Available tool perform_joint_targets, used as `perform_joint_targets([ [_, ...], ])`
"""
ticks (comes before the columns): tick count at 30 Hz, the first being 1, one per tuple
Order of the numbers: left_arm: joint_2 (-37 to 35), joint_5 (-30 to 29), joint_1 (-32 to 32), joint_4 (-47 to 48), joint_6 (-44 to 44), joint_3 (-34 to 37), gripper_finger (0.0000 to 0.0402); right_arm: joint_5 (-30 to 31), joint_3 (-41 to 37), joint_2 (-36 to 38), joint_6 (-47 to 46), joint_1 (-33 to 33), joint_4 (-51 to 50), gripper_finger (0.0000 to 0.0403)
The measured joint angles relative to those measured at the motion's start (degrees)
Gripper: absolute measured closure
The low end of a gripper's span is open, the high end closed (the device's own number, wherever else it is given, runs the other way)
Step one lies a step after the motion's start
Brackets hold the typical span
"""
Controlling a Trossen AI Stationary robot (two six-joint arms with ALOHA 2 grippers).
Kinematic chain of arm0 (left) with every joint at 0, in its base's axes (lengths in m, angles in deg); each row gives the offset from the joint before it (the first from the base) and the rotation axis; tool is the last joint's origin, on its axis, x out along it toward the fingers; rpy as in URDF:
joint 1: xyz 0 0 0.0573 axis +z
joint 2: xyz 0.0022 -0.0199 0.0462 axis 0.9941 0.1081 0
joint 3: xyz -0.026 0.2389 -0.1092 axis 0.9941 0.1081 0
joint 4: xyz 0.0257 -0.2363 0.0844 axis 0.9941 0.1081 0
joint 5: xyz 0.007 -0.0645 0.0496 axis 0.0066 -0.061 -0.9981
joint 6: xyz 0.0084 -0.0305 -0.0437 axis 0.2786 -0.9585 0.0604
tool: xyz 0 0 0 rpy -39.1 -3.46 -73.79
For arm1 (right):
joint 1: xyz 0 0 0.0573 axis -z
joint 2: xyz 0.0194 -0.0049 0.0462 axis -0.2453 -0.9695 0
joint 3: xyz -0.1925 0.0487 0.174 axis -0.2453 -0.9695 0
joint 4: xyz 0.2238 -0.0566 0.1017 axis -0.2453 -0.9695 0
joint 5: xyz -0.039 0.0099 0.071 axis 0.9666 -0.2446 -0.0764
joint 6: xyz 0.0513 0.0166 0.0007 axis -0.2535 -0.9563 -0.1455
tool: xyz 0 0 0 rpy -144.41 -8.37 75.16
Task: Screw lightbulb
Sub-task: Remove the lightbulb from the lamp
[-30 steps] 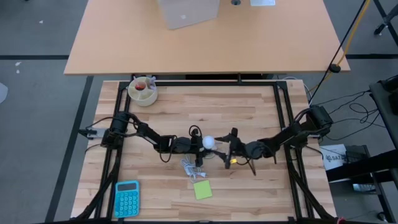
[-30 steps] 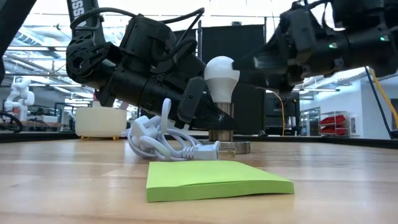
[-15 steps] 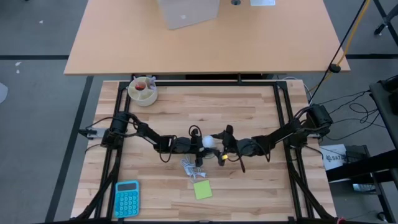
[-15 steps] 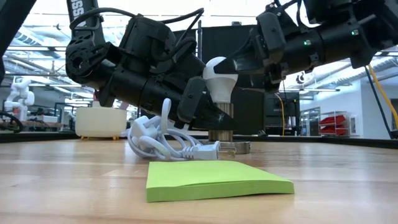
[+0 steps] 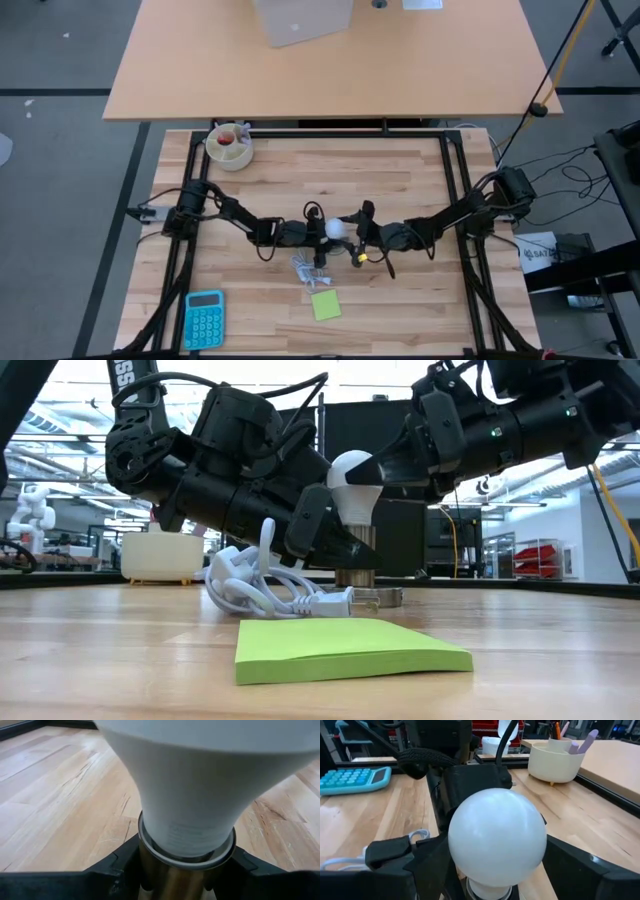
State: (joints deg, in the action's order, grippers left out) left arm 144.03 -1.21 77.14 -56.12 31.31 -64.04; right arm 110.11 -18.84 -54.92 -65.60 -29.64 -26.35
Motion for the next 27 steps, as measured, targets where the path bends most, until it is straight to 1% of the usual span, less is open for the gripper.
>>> perform_joint_targets([
  [10, 0.0, 0.7, 0.0, 0.3, 0.1, -0.2, 0.022, -0.9, 0.1, 4.9, 1.2, -0.1, -9.6, 0.0119],
  [16, 0.0, 0.7, 0.0, 0.1, 0.1, -0.2, 0.022, -1.2, 0.0, 7.0, 5.2, -0.1, -13.6, 0.012],
  [24, 0.0, 2.0, 0.0, 0.2, -0.3, -0.1, 0.022, -8.2, -0.1, 7.4, 8.7, 2.2, -12.9, 0.012],
  [27, 0.0, 3.8, 0.0, 0.1, -0.2, -0.1, 0.022, -11.4, -0.1, 7.4, 10.7, 3.0, -12.2, 0.012],
])
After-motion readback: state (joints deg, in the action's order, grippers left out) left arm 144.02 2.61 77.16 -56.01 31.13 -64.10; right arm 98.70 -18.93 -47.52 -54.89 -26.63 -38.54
